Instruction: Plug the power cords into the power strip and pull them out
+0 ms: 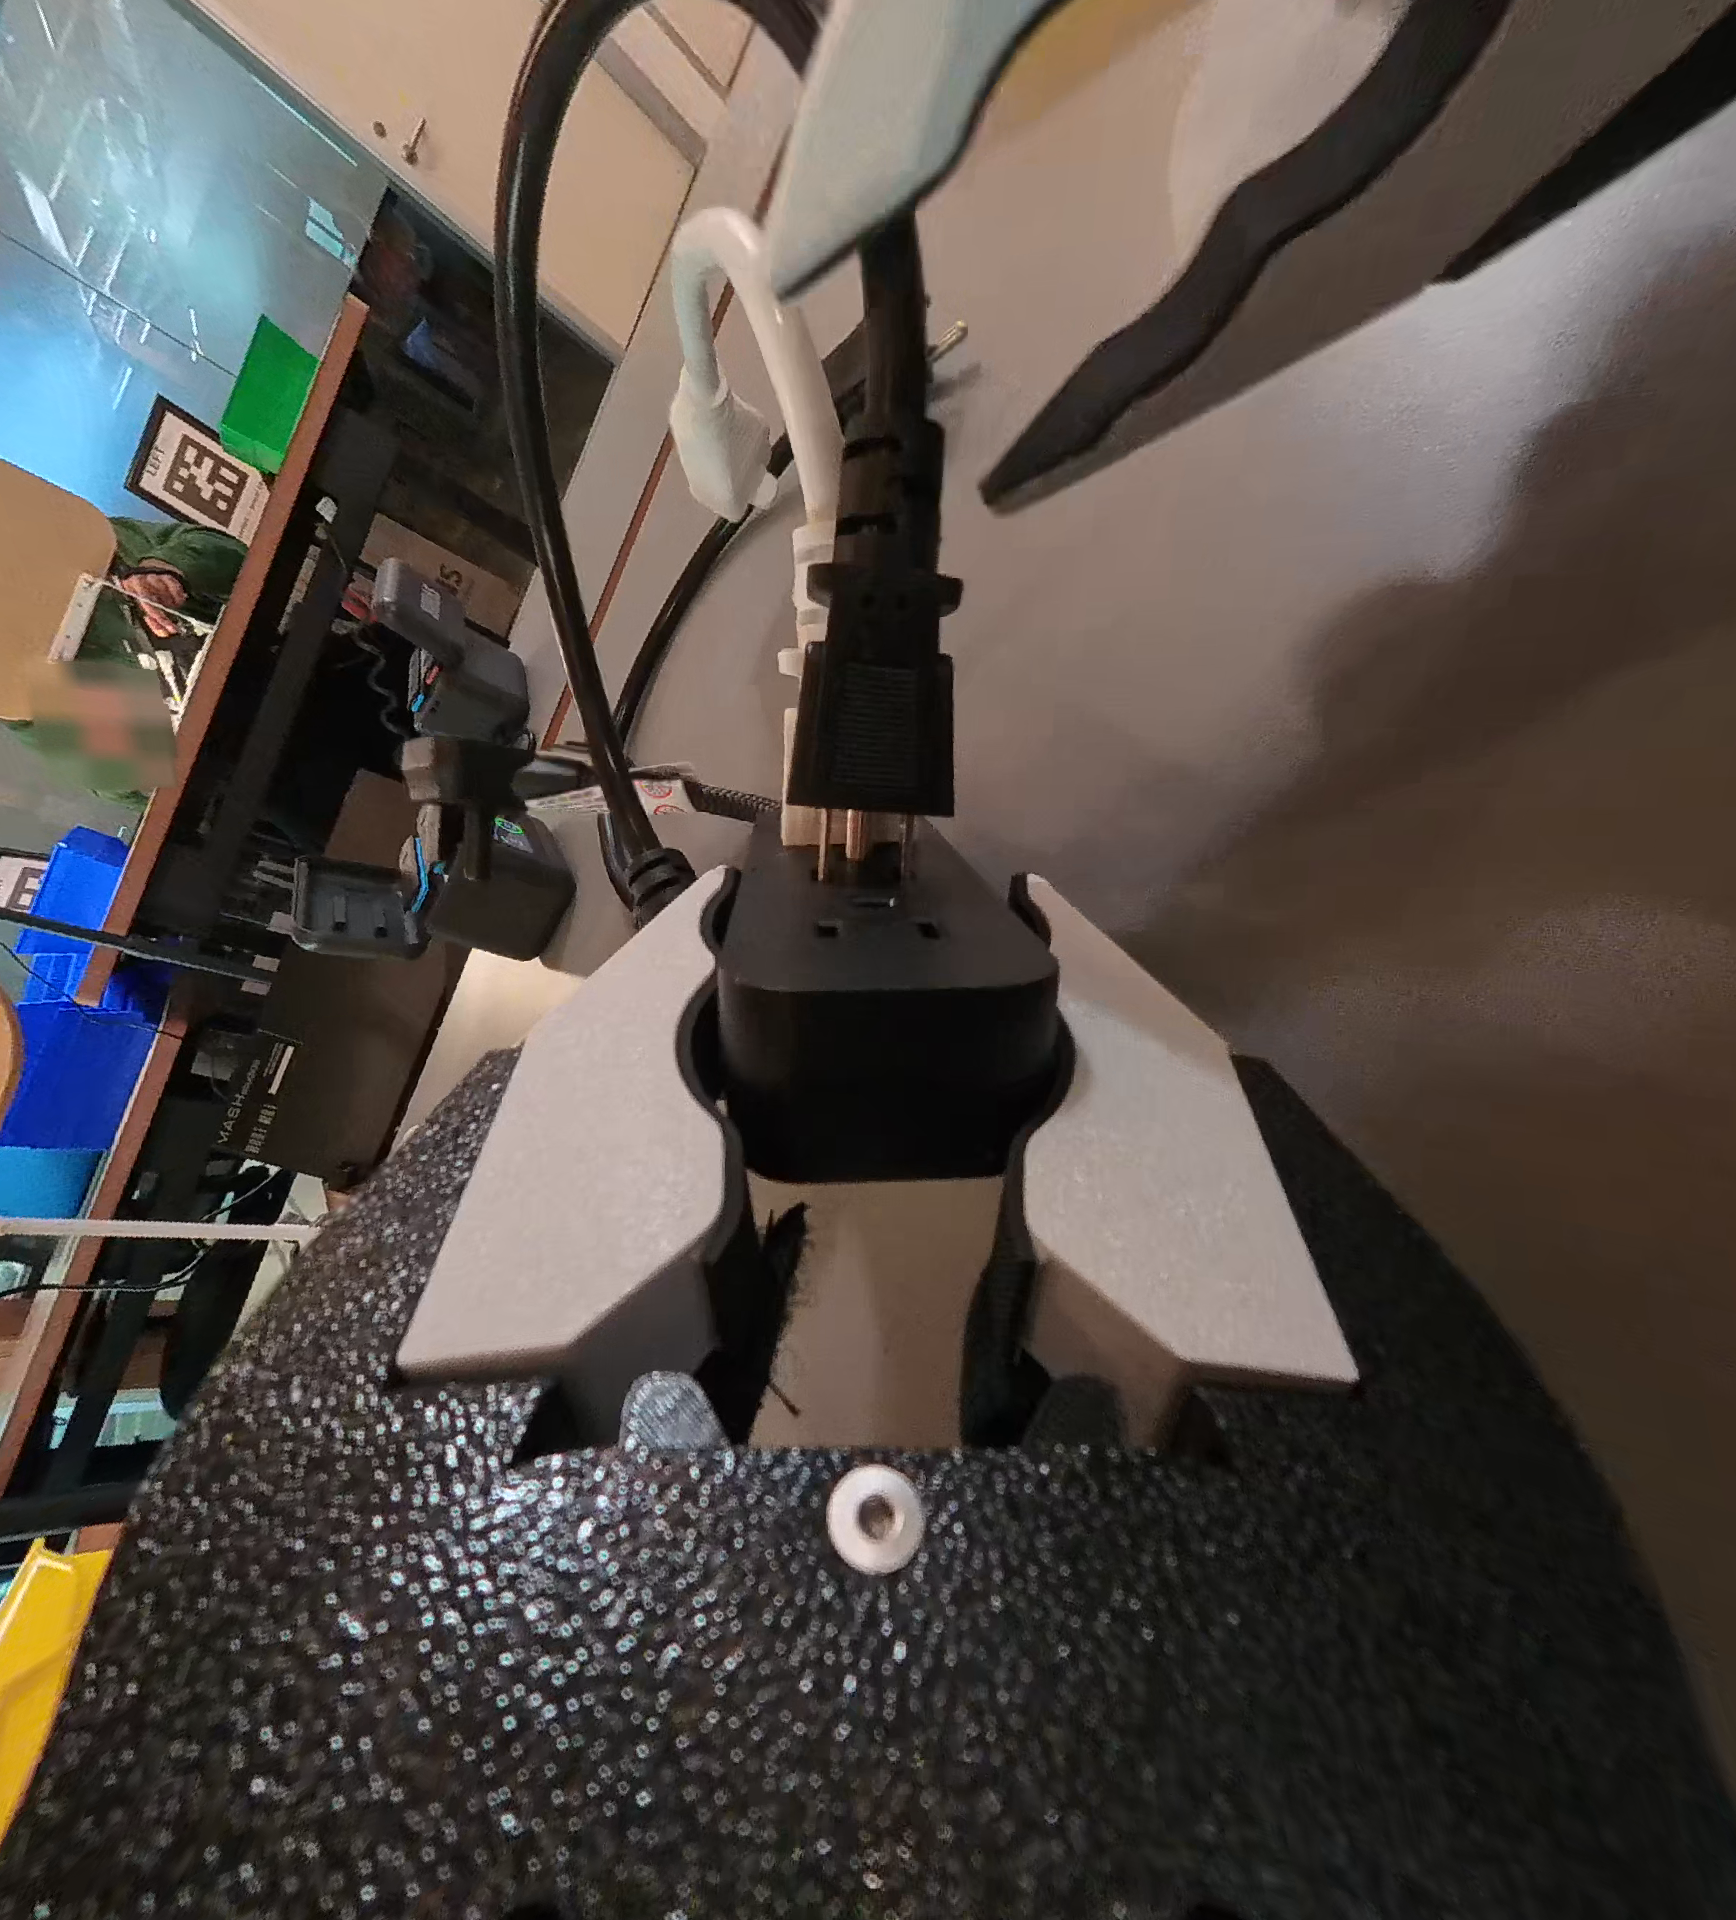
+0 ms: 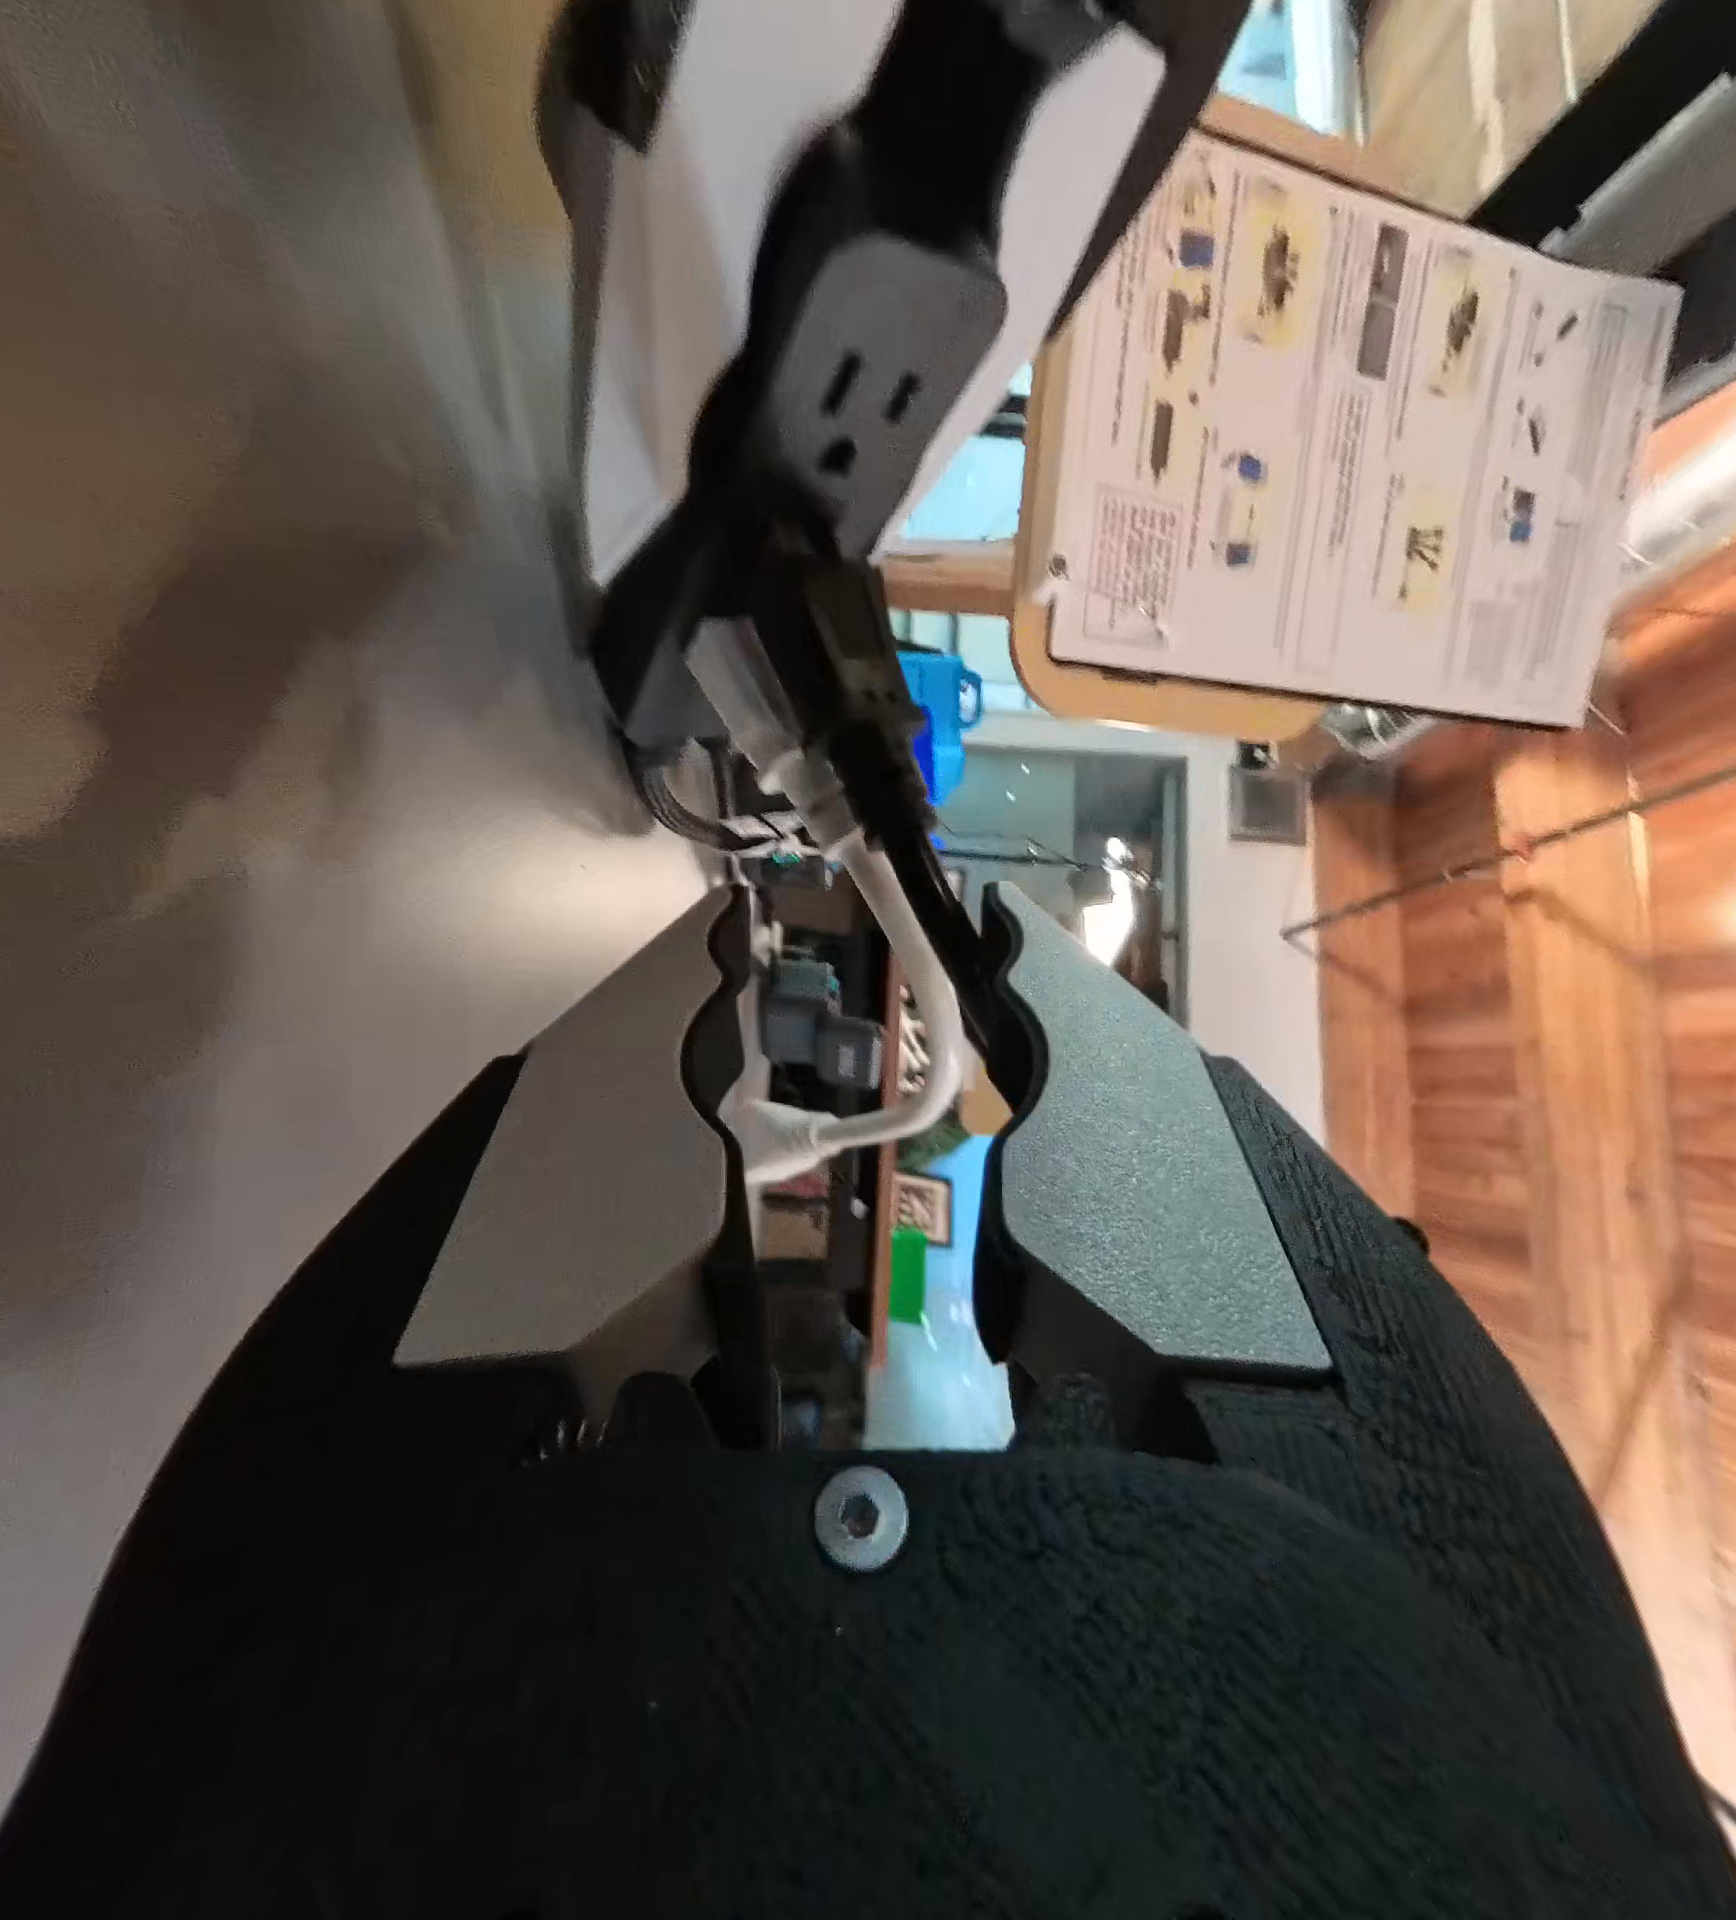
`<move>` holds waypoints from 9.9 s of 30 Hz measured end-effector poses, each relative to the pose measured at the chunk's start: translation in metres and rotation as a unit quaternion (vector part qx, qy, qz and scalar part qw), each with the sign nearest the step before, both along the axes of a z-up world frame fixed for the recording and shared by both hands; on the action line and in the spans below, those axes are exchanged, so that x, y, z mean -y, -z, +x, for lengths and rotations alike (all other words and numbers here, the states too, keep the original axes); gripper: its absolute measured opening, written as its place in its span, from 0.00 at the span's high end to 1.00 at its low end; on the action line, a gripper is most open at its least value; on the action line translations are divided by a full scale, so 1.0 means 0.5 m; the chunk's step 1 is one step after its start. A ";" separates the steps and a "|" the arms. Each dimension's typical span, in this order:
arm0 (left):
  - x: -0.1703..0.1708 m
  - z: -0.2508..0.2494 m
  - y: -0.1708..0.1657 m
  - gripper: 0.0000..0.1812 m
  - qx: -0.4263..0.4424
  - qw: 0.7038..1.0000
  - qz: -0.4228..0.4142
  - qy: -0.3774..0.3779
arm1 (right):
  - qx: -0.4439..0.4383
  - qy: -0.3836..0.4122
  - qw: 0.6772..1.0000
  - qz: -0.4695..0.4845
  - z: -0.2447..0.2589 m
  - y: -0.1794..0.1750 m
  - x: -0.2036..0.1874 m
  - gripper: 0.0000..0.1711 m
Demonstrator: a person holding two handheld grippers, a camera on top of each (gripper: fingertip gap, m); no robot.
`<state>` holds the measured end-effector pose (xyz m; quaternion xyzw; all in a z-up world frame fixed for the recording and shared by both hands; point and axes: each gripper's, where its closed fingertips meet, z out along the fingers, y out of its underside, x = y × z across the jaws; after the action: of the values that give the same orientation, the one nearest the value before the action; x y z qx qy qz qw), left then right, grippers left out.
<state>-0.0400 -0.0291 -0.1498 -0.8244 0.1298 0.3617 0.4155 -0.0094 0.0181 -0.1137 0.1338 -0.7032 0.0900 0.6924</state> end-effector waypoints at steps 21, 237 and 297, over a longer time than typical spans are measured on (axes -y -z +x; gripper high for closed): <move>0.004 0.003 0.005 0.73 -0.050 0.997 -0.033 0.051 | 0.157 -0.016 0.979 -0.129 0.015 -0.005 0.051 0.93; 0.066 -0.111 0.022 0.73 0.001 1.000 -0.006 -0.001 | 0.339 -0.007 0.940 -0.029 -0.118 0.039 0.141 0.87; 0.054 -0.098 0.021 0.72 -0.027 0.999 -0.017 -0.012 | 0.335 0.002 0.942 -0.028 -0.099 0.041 0.137 0.87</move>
<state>-0.0892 -0.0560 -0.1605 -0.8230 0.1373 0.3866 0.3930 -0.0590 -0.0502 -0.1339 0.0757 -0.8920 0.1479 0.4204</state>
